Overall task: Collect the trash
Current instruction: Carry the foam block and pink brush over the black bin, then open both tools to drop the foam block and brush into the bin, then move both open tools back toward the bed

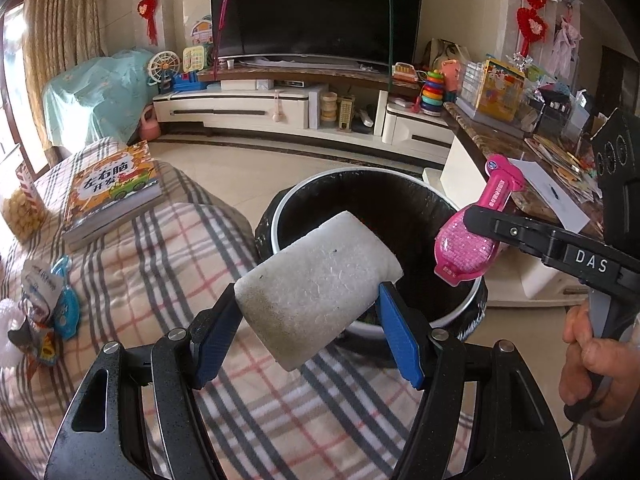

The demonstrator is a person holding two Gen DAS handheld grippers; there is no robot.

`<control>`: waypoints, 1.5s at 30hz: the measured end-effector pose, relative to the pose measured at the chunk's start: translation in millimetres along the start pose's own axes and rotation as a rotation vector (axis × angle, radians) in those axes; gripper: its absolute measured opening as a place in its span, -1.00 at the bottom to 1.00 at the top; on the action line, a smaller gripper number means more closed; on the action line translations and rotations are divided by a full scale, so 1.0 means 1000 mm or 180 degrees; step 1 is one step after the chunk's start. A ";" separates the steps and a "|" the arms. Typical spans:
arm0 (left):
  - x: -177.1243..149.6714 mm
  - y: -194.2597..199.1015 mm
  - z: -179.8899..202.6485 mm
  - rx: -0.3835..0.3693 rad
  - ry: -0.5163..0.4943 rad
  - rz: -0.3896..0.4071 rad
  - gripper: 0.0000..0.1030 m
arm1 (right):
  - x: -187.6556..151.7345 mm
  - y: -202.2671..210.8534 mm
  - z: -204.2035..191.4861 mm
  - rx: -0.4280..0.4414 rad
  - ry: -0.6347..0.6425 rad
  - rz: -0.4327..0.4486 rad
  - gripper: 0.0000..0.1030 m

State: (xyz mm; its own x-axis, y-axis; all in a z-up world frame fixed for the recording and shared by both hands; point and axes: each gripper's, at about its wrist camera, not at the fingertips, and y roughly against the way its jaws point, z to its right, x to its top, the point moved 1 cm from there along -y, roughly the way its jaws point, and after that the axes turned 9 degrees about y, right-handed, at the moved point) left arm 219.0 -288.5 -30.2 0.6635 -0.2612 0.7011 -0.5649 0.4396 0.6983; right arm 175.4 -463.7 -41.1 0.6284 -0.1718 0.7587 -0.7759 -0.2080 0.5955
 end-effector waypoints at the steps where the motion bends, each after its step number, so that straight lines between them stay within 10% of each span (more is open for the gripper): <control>1: 0.001 -0.001 0.000 -0.0001 -0.0006 0.0000 0.33 | 0.001 -0.001 0.001 -0.0014 0.0005 -0.0008 -0.63; 25: 0.027 -0.036 0.011 0.0000 -0.0090 -0.0147 0.47 | 0.020 -0.034 0.030 -0.0193 -0.0034 -0.0261 -0.52; 35: 0.015 -0.027 0.003 -0.0111 0.0042 -0.0144 0.62 | 0.018 -0.016 0.028 -0.0218 -0.0130 -0.0071 0.65; 45: 0.011 -0.016 -0.001 -0.0159 0.0148 -0.0059 0.63 | 0.014 0.011 0.024 -0.0289 -0.0326 0.0145 0.72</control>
State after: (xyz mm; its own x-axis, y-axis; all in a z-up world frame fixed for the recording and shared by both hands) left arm 236.0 -297.4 -33.9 0.6963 -0.2300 0.6799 -0.5278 0.4778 0.7022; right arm 177.1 -491.4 -30.5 0.5913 -0.2773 0.7573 -0.8026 -0.1105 0.5862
